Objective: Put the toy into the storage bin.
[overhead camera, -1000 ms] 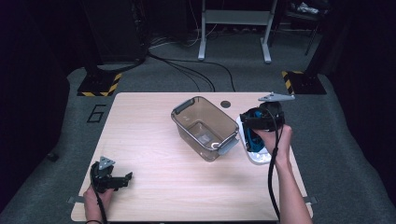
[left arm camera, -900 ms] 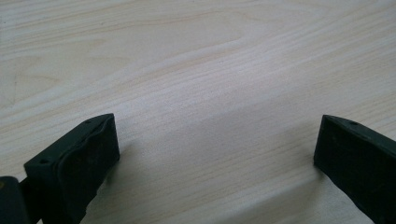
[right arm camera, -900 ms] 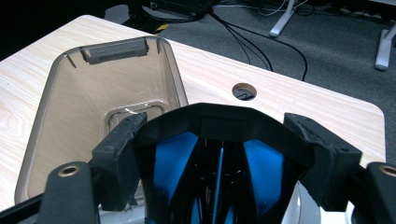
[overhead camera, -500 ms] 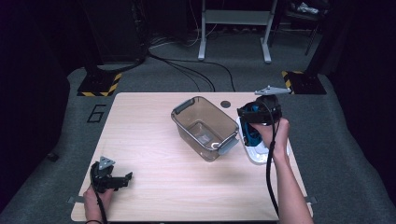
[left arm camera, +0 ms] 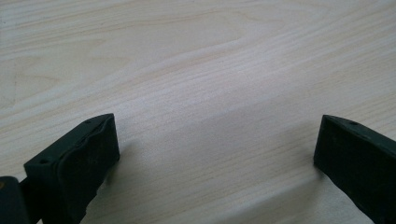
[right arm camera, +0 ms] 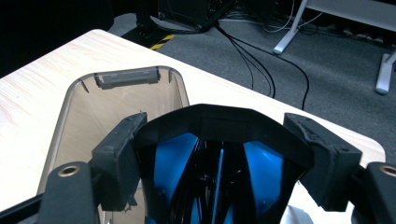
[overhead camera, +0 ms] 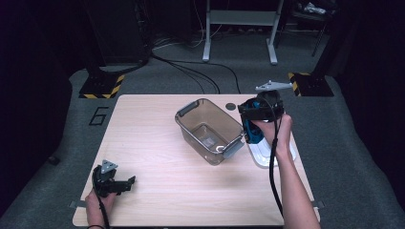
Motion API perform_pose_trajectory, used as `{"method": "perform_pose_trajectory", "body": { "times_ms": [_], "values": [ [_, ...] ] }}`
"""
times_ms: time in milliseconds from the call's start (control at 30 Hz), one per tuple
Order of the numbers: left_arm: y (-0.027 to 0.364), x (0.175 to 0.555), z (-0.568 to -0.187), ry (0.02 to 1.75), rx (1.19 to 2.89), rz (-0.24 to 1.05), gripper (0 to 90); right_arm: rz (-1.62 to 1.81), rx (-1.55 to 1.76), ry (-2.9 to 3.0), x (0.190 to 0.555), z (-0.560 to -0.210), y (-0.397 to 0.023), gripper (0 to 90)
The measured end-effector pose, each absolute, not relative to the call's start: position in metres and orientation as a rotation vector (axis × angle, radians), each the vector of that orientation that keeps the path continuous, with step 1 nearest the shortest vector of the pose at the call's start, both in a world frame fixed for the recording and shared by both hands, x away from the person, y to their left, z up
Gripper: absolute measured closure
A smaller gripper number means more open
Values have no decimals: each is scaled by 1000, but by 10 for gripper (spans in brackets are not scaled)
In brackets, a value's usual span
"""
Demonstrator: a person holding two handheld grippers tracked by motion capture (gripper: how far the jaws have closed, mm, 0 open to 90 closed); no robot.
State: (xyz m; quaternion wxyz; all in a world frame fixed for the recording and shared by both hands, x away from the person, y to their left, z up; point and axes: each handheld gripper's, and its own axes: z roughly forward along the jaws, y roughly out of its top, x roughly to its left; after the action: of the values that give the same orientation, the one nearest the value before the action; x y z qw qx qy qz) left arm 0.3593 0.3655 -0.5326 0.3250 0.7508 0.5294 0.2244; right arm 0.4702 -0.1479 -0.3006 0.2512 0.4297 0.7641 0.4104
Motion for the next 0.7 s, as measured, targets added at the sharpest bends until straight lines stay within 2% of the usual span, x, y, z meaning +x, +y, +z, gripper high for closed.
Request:
{"method": "perform_pose_trajectory", "body": {
  "times_ms": [700],
  "values": [
    [366, 359, -533, 1388, 1969, 588, 2, 1205, 1100, 2088, 481, -285, -121, 236]
  ]
}}
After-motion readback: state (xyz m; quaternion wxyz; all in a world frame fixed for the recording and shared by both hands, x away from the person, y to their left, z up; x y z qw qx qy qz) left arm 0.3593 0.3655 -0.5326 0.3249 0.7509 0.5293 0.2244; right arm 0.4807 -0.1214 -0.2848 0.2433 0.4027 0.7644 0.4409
